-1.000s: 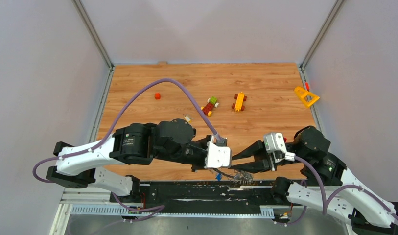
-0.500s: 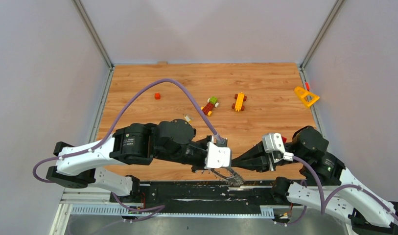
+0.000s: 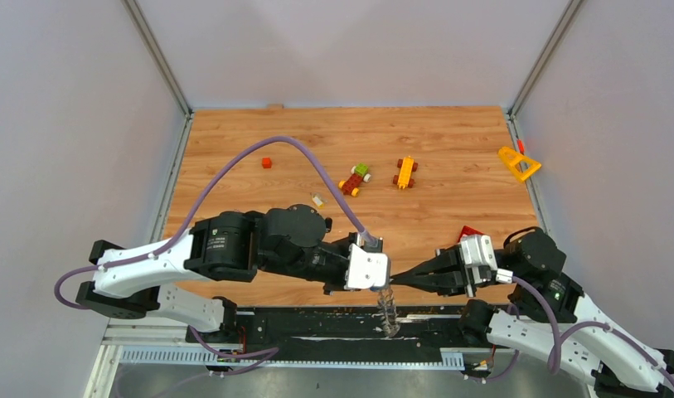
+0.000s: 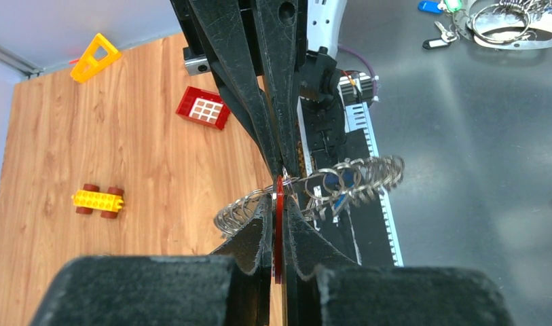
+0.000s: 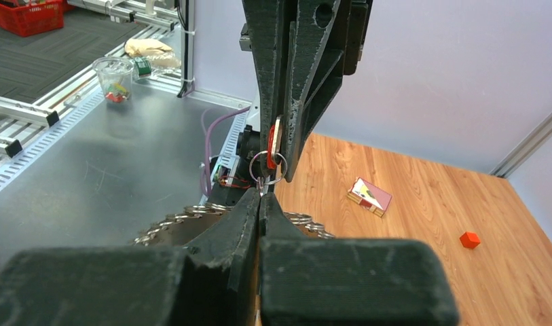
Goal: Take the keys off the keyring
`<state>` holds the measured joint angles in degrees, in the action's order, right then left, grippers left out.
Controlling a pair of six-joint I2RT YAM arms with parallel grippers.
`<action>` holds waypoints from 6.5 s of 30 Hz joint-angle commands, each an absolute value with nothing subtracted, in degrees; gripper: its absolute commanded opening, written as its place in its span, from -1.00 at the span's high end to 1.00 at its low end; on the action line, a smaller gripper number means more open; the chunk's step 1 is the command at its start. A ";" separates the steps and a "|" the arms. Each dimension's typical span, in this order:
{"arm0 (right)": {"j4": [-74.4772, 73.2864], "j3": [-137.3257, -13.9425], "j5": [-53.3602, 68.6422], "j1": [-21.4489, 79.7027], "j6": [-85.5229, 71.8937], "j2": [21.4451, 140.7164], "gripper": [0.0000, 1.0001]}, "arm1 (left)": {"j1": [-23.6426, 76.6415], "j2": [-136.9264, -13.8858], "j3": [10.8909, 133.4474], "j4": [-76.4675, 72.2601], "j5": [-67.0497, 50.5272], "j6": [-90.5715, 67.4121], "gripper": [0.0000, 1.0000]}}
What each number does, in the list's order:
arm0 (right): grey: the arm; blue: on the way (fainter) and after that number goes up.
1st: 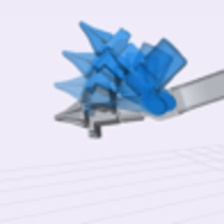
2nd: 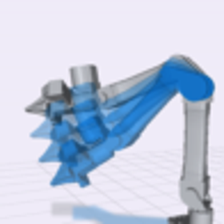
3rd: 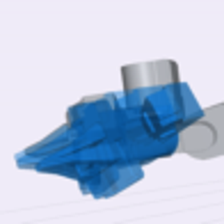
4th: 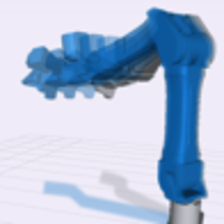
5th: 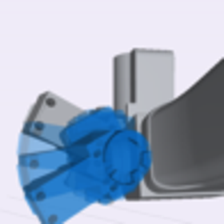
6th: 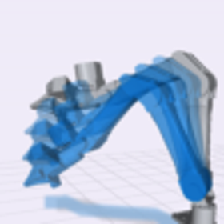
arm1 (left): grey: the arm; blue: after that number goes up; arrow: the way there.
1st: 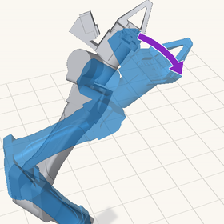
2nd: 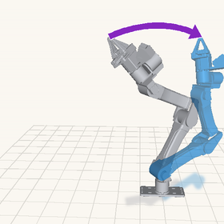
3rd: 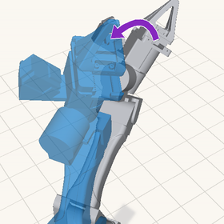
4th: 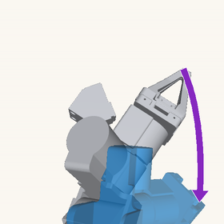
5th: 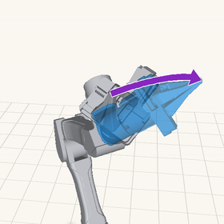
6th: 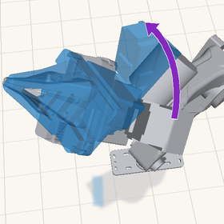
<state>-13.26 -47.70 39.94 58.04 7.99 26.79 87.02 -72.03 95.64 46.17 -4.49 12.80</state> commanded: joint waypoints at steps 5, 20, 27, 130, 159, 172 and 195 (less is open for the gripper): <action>-2.31 -44.65 36.93 58.10 2.47 24.88 1.00 | 87.15 -68.59 95.07 39.79 -5.65 14.10 1.00; 15.38 -38.53 30.00 58.06 -9.97 21.17 1.00 | 87.09 -66.25 91.80 36.07 -3.81 14.25 1.00; 19.38 -37.79 31.09 58.05 -12.31 21.21 1.00 | 87.10 -66.30 91.27 36.39 -2.99 14.70 1.00; -12.38 -47.87 45.17 58.09 9.33 31.87 0.82 | 87.10 -69.80 95.44 45.30 -6.40 17.58 1.00; 10.77 -40.70 36.79 58.08 -9.55 26.29 1.00 | 87.10 -64.22 87.57 39.46 -3.12 16.11 1.00; 12.20 -41.05 35.55 58.08 -12.05 25.38 1.00 | 87.11 -63.98 87.08 39.25 -3.35 16.00 1.00; 10.99 -41.06 44.17 58.10 -8.97 25.52 1.00 | 87.04 -60.84 84.53 36.33 1.29 16.21 1.00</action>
